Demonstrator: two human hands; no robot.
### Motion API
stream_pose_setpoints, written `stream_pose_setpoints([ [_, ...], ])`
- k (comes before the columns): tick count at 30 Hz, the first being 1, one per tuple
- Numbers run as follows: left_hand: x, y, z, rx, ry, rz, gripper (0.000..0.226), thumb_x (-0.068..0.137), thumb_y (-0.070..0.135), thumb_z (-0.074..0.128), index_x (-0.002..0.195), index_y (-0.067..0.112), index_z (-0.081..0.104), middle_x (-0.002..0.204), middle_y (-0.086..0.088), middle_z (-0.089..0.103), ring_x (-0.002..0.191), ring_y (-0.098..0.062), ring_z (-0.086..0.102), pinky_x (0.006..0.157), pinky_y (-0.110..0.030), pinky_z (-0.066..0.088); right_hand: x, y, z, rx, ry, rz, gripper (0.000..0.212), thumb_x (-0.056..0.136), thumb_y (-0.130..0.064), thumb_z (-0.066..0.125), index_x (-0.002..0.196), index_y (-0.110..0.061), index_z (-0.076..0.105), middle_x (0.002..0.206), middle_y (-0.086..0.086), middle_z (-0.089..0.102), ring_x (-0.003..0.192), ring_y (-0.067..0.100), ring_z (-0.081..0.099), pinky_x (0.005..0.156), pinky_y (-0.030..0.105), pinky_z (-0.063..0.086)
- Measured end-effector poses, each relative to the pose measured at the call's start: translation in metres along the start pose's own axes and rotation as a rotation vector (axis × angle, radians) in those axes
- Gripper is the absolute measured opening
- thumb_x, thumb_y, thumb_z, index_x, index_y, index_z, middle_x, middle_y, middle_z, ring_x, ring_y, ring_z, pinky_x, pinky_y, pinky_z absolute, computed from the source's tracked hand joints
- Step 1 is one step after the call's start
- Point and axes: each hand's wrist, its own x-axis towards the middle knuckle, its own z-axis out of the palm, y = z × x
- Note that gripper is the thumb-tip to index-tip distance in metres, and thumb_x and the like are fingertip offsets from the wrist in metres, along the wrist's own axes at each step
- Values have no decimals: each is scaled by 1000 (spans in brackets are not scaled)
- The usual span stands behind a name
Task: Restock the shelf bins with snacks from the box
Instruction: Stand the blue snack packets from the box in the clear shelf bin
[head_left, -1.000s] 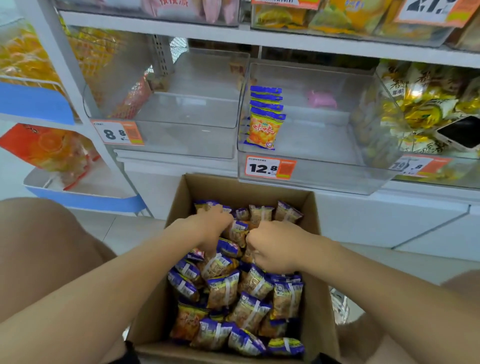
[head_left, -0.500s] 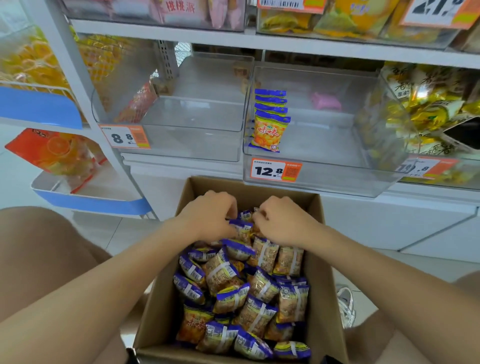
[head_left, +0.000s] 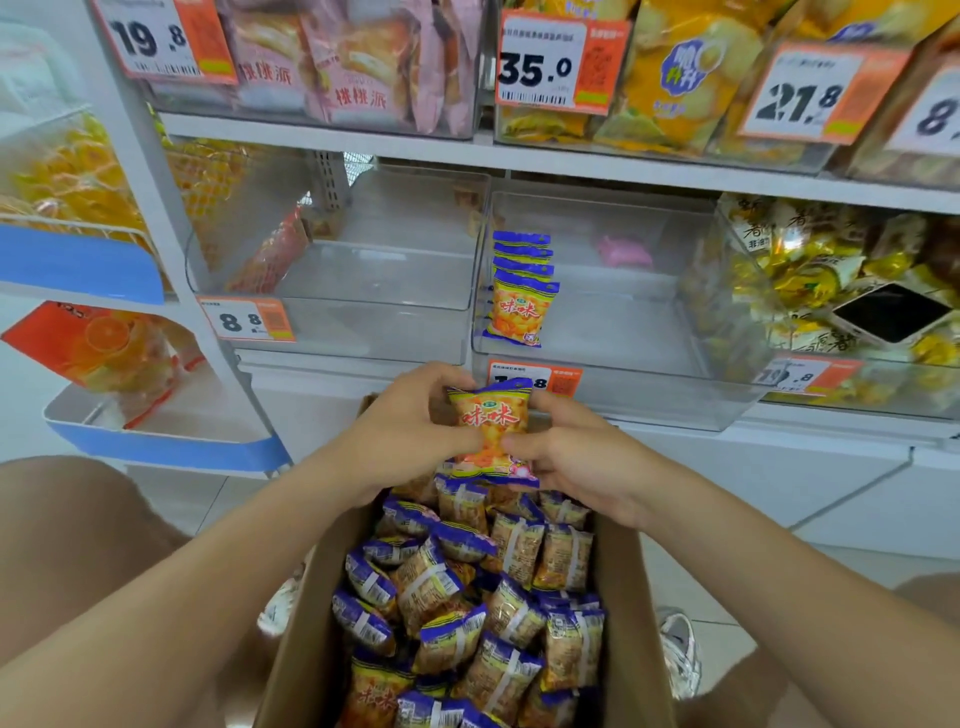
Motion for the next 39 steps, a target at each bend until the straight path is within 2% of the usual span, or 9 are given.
stream_pose_setpoints([
  [6, 1, 16, -2, -76, 57, 202, 54, 84, 15, 87, 129, 25, 60, 112, 8, 74, 99, -11, 74, 78, -25, 61, -16, -20, -7, -354, 196, -445, 28, 99, -26, 73, 126, -31, 69, 110, -10, 79, 102, 10, 75, 97, 42, 60],
  [10, 15, 25, -2, 39, 264, 277, 36, 95, 32, 75, 127, 32, 59, 116, 14, 66, 101, -5, 68, 82, -26, 59, -2, -42, -26, -291, 560, -740, 26, 100, -27, 71, 124, -20, 64, 105, -8, 79, 95, 3, 75, 80, 23, 59],
  [13, 29, 21, 1, 277, 325, 300, 38, 97, 26, 70, 131, 34, 53, 131, 11, 55, 107, -4, 60, 84, -20, 50, 31, -52, -49, -523, 709, -715, 29, 96, -27, 76, 118, -16, 61, 98, -9, 75, 84, -1, 71, 70, 17, 51],
  [20, 50, 10, 13, 313, 303, 269, 68, 92, 25, 77, 144, 32, 34, 143, 12, 50, 117, -7, 58, 79, -11, 44, 98, -67, -64, -849, 440, -356, 30, 82, -20, 88, 107, -29, 75, 100, -5, 74, 99, 18, 72, 88, 33, 56],
  [24, 51, 7, 14, 294, 302, 291, 66, 93, 26, 76, 142, 35, 33, 139, 14, 53, 114, -4, 59, 75, -11, 45, 117, -72, -62, -895, 536, -313, 47, 80, -24, 91, 120, -17, 68, 103, -1, 66, 100, 18, 62, 78, 26, 41],
  [30, 47, 6, 10, 302, 271, 268, 66, 94, 31, 76, 145, 35, 34, 132, 13, 54, 108, -6, 62, 74, -14, 47, 124, -66, -65, -909, 701, -344, 73, 72, -40, 96, 110, -14, 39, 88, 0, 62, 76, 23, 67, 56, 32, 47],
  [32, 42, 3, 10, 348, 299, 258, 55, 94, 32, 75, 137, 30, 40, 123, 13, 53, 100, -4, 62, 71, -13, 47, 113, -69, -63, -930, 718, -416, 63, 81, -41, 89, 109, -16, 39, 78, -7, 55, 67, 15, 59, 51, 27, 38],
  [36, 31, -6, 6, 477, 365, 269, 19, 90, 21, 68, 102, 25, 53, 95, 9, 57, 80, -9, 58, 67, -27, 47, 67, -68, -41, -1006, 688, -779, 8, 95, -26, 63, 96, -24, 55, 64, -6, 65, 58, 14, 62, 60, 37, 54],
  [39, 26, -26, 5, 644, 131, 195, 14, 90, 20, 66, 91, 31, 57, 80, 9, 64, 75, -6, 61, 70, -31, 54, 15, -42, -10, -1046, 459, -870, 5, 93, -26, 60, 88, -27, 62, 59, -12, 57, 55, 7, 57, 56, 31, 49],
])
